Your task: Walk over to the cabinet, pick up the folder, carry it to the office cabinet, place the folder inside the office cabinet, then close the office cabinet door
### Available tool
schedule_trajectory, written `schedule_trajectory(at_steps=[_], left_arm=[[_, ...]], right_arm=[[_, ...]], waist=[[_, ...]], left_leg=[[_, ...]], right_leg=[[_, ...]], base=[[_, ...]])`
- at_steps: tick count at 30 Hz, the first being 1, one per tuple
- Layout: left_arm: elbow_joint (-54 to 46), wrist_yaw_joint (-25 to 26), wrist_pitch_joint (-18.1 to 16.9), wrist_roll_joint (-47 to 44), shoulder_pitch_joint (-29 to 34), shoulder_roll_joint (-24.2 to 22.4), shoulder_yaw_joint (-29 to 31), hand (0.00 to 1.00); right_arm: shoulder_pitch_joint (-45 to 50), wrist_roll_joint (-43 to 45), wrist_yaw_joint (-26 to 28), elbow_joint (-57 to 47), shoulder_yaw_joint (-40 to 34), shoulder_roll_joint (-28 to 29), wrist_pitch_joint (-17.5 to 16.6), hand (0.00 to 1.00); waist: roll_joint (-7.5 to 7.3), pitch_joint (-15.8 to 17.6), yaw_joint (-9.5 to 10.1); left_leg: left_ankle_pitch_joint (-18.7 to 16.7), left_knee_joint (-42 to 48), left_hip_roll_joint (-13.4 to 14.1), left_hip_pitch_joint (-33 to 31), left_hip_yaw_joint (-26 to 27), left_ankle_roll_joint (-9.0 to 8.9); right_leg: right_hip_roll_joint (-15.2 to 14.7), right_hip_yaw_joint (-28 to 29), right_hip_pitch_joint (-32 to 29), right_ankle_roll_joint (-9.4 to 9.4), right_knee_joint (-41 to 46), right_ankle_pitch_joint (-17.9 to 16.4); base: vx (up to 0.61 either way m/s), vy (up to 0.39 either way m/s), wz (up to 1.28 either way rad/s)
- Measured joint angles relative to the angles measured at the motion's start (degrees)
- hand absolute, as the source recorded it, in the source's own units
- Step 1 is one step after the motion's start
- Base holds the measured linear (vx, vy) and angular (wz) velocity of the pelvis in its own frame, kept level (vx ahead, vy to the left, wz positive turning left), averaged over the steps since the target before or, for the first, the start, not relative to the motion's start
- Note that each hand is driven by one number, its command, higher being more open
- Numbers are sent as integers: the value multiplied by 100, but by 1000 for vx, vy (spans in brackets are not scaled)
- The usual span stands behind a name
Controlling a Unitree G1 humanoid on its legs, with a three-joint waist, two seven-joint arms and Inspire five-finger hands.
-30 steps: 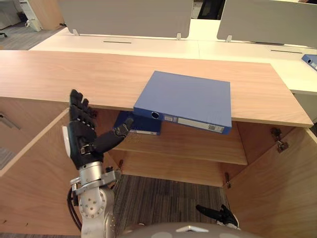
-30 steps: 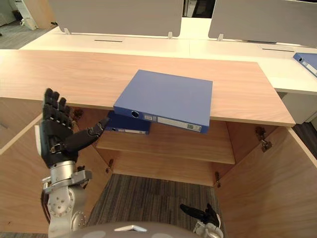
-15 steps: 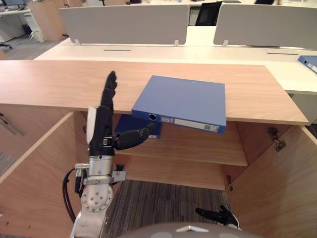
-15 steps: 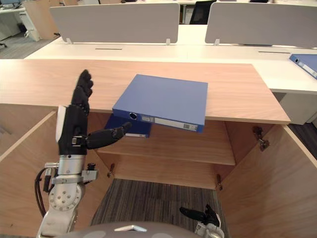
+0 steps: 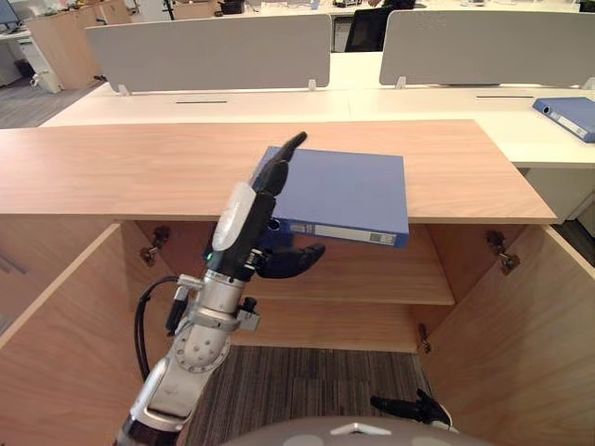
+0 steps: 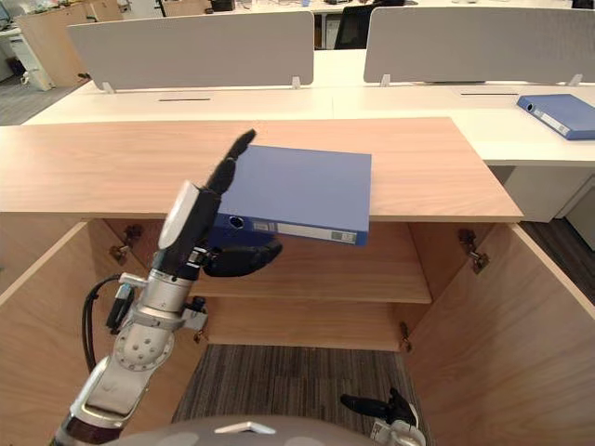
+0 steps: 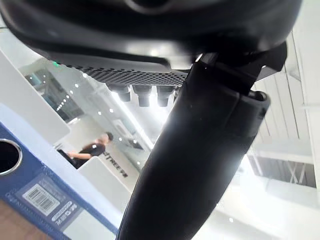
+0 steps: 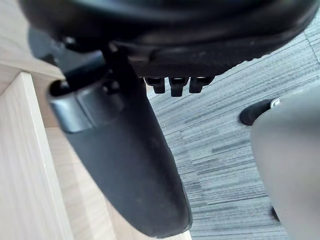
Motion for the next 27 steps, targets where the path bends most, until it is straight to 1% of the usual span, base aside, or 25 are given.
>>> schedule_trajectory(at_steps=[3, 4, 6, 8, 11, 16, 20, 21, 27], left_arm=[[181, -58, -10, 264, -140, 106, -149, 100], [243, -65, -9, 432, -154, 135, -209, 100], [280, -64, -13, 548, -157, 151, -269, 100], [580, -39, -63, 783, -292, 226, -443, 100], [914, 7, -31, 1122, -352, 250, -486, 100], [1153, 316, 141, 1700, -368, 223, -486, 100], [1290, 583, 264, 2001, -388, -23, -480, 100], [1320, 629, 291, 2059, -390, -89, -479, 0], [1411, 841, 433, 2439, -406, -423, -473, 0]], right_arm=[[-19, -1, -1, 20, 0, -16, 0, 100], [-62, 0, -2, 74, 1, -19, 0, 100], [-94, 0, -3, 117, 1, -20, -2, 100], [-93, 1, -8, 121, 69, -65, 2, 100], [-94, 2, -14, 121, 110, -88, 2, 100], [-92, 3, -87, 129, 117, -67, 4, 100], [-92, 7, -99, 148, 117, -67, 4, 100], [-92, 10, -100, 155, 117, -67, 4, 100], [-91, 13, -107, 161, 115, -71, 5, 100]], waist=[[-15, 7, -28], [-26, 15, -76], [-35, 20, -108], [-36, 22, -113], [-50, 34, -134], [-144, 100, -144], [-152, 116, -152], [-149, 119, -167], [-144, 124, -172]], left_leg=[[0, 0, -3, 6, 0, 0], [-1, 0, -3, 11, 0, 1], [-1, 0, -3, 16, 0, 1], [24, -82, -24, 73, -15, 33], [24, -84, -47, 75, -26, 36], [25, -87, -70, 71, -156, 37], [24, -90, -69, 72, -276, 38], [24, -92, -67, 72, -306, 37], [22, -122, -62, 72, -304, 35]], right_leg=[[0, 23, -1, 0, -6, 0], [1, 38, -1, 0, -9, 0], [1, 55, -1, 1, -12, 0], [6, 48, 5, -2, -13, 0], [-14, 35, 7, -6, -46, -3], [-32, 6, 20, -8, -93, -4], [-33, -19, 66, -32, -173, 16], [-32, -38, 84, -35, -189, 18], [-32, -45, 98, -36, -203, 19]], base=[[-36, -18, -3], [-34, -19, -4], [-29, -19, -4], [-35, -21, -3], [-38, -17, -1], [-18, -15, 1], [-23, -37, 2], [-28, -40, 6], [-19, -20, 1]])
